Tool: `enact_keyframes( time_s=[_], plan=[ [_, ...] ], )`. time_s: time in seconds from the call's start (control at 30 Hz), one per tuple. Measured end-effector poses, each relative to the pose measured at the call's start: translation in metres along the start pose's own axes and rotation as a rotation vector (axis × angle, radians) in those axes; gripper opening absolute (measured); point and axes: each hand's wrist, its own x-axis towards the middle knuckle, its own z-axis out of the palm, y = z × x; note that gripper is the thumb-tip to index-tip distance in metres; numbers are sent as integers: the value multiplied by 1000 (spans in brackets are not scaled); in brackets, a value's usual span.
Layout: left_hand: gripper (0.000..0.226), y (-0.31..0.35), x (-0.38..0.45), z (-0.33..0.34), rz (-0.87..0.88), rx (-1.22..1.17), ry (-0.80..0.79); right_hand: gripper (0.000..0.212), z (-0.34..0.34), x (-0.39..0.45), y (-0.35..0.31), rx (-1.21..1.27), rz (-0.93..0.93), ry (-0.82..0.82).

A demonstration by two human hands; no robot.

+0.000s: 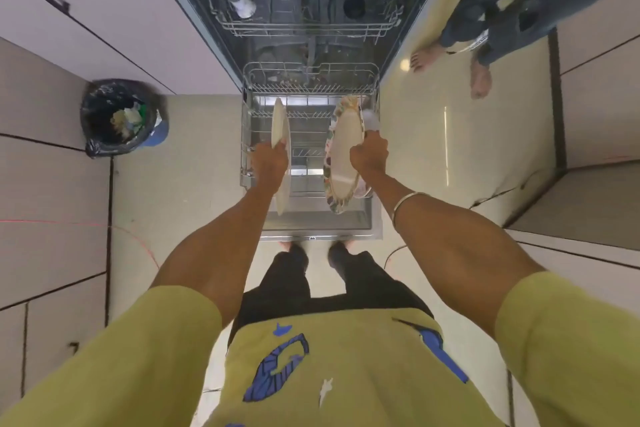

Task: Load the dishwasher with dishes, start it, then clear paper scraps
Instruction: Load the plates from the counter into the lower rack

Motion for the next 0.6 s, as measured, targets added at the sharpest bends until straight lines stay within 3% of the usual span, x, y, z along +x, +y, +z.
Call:
enact_keyframes(
  time_s=[0.33,0.6],
  plan=[
    [35,1,54,69,40,-29,-38,38,43,65,9,-52,-55,-79],
    [37,-23,86,120,100,129,-55,50,90,100,20,-23,-67,-107]
  ],
)
